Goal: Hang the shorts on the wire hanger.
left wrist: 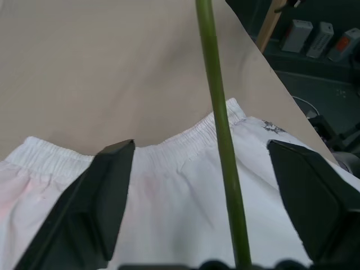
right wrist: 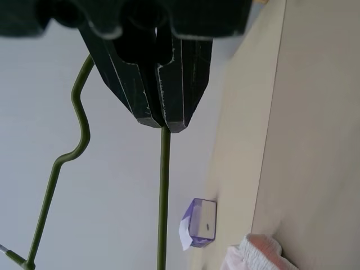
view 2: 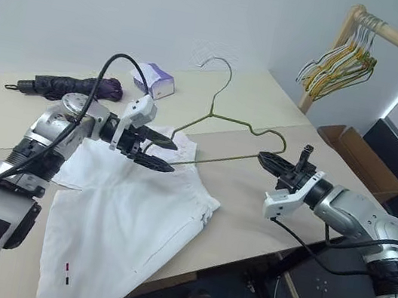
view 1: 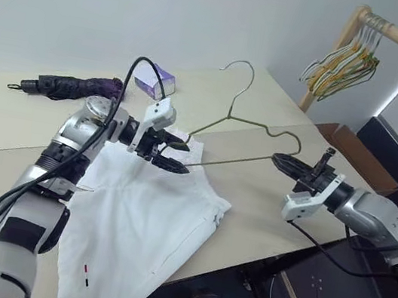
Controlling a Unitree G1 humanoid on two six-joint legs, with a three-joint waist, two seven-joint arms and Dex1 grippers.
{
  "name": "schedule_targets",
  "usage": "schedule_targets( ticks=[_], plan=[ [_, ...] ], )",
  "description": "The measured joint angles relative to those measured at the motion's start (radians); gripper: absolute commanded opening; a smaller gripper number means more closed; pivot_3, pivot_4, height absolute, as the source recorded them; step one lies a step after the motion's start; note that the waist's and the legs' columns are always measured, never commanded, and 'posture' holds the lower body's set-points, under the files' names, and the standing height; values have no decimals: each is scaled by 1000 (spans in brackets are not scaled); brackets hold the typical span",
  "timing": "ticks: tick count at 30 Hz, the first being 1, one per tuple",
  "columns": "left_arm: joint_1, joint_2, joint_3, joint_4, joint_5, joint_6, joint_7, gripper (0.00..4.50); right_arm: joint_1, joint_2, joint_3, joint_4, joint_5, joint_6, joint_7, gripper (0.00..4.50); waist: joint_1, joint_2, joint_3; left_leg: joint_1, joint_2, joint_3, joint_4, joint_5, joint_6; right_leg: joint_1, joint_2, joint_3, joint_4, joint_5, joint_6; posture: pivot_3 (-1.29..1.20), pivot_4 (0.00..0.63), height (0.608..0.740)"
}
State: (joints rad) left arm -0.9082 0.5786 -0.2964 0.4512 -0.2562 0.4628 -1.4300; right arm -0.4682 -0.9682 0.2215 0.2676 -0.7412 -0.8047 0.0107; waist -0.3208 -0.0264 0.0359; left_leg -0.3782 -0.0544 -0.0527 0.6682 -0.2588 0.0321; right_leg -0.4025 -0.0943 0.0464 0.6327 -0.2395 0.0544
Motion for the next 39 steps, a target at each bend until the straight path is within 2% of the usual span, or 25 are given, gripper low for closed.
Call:
schedule_targets(
  ticks=[9,15,19,22,25,28,30,33,35,37,39],
  plan=[
    [6,-2,0,3,24,-7,-15,24,-22,1,-3,0,0,0,0,0,-3,0,0,0,0,0,0,0,0,0,0,0,0,0,0,-303,0,740],
    [23,1,4,-8,23,-7,-14,24,-23,7,-3,0,4,-2,1,0,-9,0,0,0,0,0,0,0,1,0,0,1,0,0,0,-327,0,740],
    [37,17,4,-10,25,-8,-22,0,-24,25,-2,0,11,-5,10,1123,-23,0,0,0,0,0,0,0,1,0,-1,1,1,0,0,-322,0,740],
    [37,18,4,-9,37,-12,-19,0,-24,26,-2,-4,39,-13,36,2216,-26,0,0,1,0,0,0,0,1,1,0,1,1,0,1,-309,0,740],
    [36,17,4,-6,67,-47,18,0,2,23,-3,-32,164,-18,127,3313,-24,0,0,0,0,-1,0,0,1,1,0,0,0,0,1,-299,0,740],
    [40,24,3,-8,119,-147,70,0,68,0,6,-100,377,14,303,4406,-21,0,0,0,0,-1,0,-1,2,3,-1,0,-1,0,1,-291,0,740],
    [52,45,3,-8,163,-241,100,0,110,-22,7,-158,535,94,432,4461,-21,0,0,3,0,-1,0,-2,3,7,-2,-1,-1,0,2,-280,0,740],
    [75,84,2,-3,225,-392,125,0,171,-121,1,-308,863,360,701,4461,-18,0,0,8,0,-1,0,-4,7,14,-5,-1,-4,-2,5,-270,0,740],
    [82,105,2,-3,248,-467,124,0,159,-151,-23,-377,1026,554,815,4461,-15,0,0,8,0,-1,0,-5,8,15,-6,-1,-5,-1,6,-261,0,740],
    [83,112,1,-4,263,-527,118,0,110,-151,-44,-408,1120,715,877,4461,-6,0,0,8,-1,-1,1,-5,8,14,-9,-1,-7,-1,7,-254,0,740],
    [86,120,2,-10,266,-561,106,0,28,-146,-39,-416,1152,867,925,4461,8,0,0,8,-2,-1,1,-5,8,13,-10,-2,-7,-1,7,-249,0,740]
  ],
)
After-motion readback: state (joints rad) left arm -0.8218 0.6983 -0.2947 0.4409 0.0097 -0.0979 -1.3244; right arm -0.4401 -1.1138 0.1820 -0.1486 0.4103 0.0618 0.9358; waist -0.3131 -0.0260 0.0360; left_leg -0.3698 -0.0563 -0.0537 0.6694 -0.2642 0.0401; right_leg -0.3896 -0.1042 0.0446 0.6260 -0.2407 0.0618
